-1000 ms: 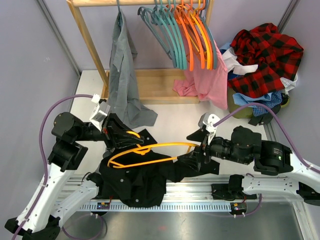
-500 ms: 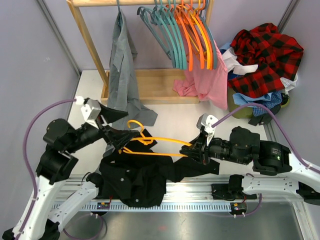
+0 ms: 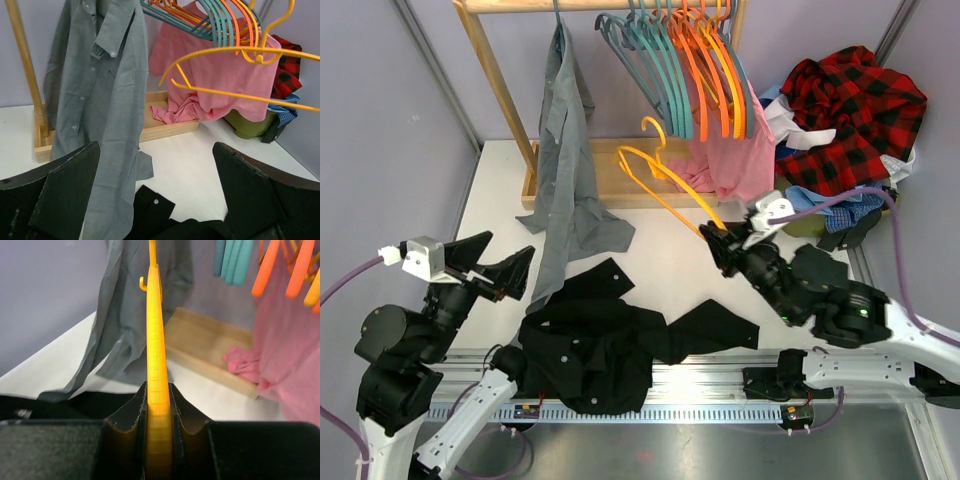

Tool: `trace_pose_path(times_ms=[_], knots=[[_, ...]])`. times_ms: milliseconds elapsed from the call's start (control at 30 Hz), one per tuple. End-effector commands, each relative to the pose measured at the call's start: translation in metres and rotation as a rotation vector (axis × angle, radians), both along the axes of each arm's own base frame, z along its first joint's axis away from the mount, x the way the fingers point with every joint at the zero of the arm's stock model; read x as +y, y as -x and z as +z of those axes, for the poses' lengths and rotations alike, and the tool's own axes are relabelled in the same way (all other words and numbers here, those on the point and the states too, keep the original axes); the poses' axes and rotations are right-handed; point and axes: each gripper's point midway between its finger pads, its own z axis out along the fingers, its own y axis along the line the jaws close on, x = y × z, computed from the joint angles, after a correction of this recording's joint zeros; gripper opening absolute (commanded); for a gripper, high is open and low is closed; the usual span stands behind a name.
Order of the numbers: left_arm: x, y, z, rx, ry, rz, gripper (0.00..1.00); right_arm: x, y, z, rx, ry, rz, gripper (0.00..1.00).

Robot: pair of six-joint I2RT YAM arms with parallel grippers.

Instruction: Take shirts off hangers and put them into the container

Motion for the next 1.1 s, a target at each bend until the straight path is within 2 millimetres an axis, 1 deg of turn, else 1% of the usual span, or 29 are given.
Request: trace_pose_path(times_ms=[0,33,67,100,133,200,233,267,300,333,367,400,433,467,500,533,567,600,633,667,700,733,767,800,833,867,900,933,1067], knots=[[0.012,-0.001,-0.015,0.045,0.02,0.065,0.99,0.016,-0.03,0.033,-0.124,-0.047,-0.173,0.0],[0.01,-0.001,-0.02,0.062,0.023,0.058,0.99,0.029,-0.038,0.032,-0.131,-0.019,-0.201,0.0],[0.009,0.002,-0.022,0.067,0.025,0.043,0.99,0.036,-0.042,0.043,-0.158,-0.039,-0.219,0.0],[0.008,0.003,-0.024,0.073,0.026,0.038,0.99,0.043,-0.048,0.044,-0.166,-0.03,-0.229,0.0],[0.007,0.005,-0.027,0.08,0.031,0.031,0.99,0.057,-0.06,0.047,-0.172,-0.018,-0.229,0.0],[0.006,0.009,-0.03,0.079,0.032,0.013,0.99,0.069,-0.076,0.052,-0.165,-0.035,-0.217,0.0],[0.004,0.009,-0.033,0.087,0.03,0.005,0.99,0.084,-0.085,0.058,-0.173,-0.044,-0.186,0.0],[0.003,0.011,-0.035,0.089,0.03,-0.004,0.99,0.077,-0.104,0.064,-0.179,-0.063,-0.224,0.0],[0.003,0.012,-0.037,0.091,0.031,-0.006,0.99,0.08,-0.112,0.067,-0.186,-0.068,-0.226,0.0],[0.003,0.014,-0.038,0.092,0.037,-0.01,0.99,0.088,-0.123,0.074,-0.196,-0.074,-0.221,0.0],[0.002,0.016,-0.038,0.091,0.042,-0.02,0.99,0.085,-0.134,0.082,-0.212,-0.085,-0.243,0.0],[0.002,0.016,-0.041,0.097,0.045,-0.024,0.99,0.088,-0.14,0.087,-0.223,-0.089,-0.242,0.0],[0.001,0.018,-0.042,0.096,0.05,-0.029,0.99,0.096,-0.147,0.097,-0.236,-0.101,-0.229,0.0],[0.001,0.019,-0.043,0.098,0.054,-0.034,0.99,0.098,-0.152,0.101,-0.241,-0.102,-0.232,0.0],[-0.001,0.018,-0.047,0.106,0.054,-0.039,0.99,0.096,-0.163,0.105,-0.245,-0.103,-0.246,0.0],[-0.001,0.019,-0.048,0.108,0.057,-0.041,0.99,0.104,-0.171,0.115,-0.254,-0.117,-0.229,0.0],[-0.001,0.019,-0.05,0.113,0.056,-0.041,0.99,0.105,-0.178,0.115,-0.239,-0.115,-0.23,0.0],[-0.001,0.02,-0.051,0.114,0.059,-0.041,0.99,0.102,-0.188,0.117,-0.24,-0.113,-0.247,0.0],[-0.001,0.019,-0.054,0.119,0.058,-0.041,0.99,0.107,-0.197,0.123,-0.246,-0.118,-0.247,0.0],[0.0,0.021,-0.053,0.112,0.063,-0.042,0.99,0.11,-0.203,0.116,-0.216,-0.093,-0.244,0.0],[0.0,0.021,-0.054,0.112,0.063,-0.042,0.99,0.104,-0.209,0.131,-0.232,-0.118,-0.259,0.0],[0.001,0.023,-0.054,0.113,0.064,-0.042,0.99,0.112,-0.221,0.118,-0.214,-0.089,-0.272,0.0],[0.001,0.024,-0.053,0.108,0.063,-0.042,0.99,0.114,-0.227,0.111,-0.191,-0.066,-0.28,0.0],[0.002,0.024,-0.054,0.108,0.061,-0.041,0.99,0.11,-0.23,0.125,-0.197,-0.09,-0.294,0.0],[0.003,0.025,-0.052,0.104,0.061,-0.035,0.99,0.117,-0.243,0.108,-0.168,-0.058,-0.309,0.0],[0.004,0.026,-0.053,0.106,0.06,-0.035,0.99,0.118,-0.247,0.1,-0.142,-0.041,-0.311,0.0],[0.004,0.026,-0.053,0.106,0.06,-0.035,0.99,0.118,-0.249,0.102,-0.138,-0.052,-0.313,0.0],[0.004,0.027,-0.052,0.103,0.061,-0.037,0.99,0.123,-0.254,0.093,-0.123,-0.041,-0.311,0.0],[0.004,0.028,-0.052,0.102,0.063,-0.038,0.99,0.129,-0.262,0.079,-0.091,-0.038,-0.305,0.0]])
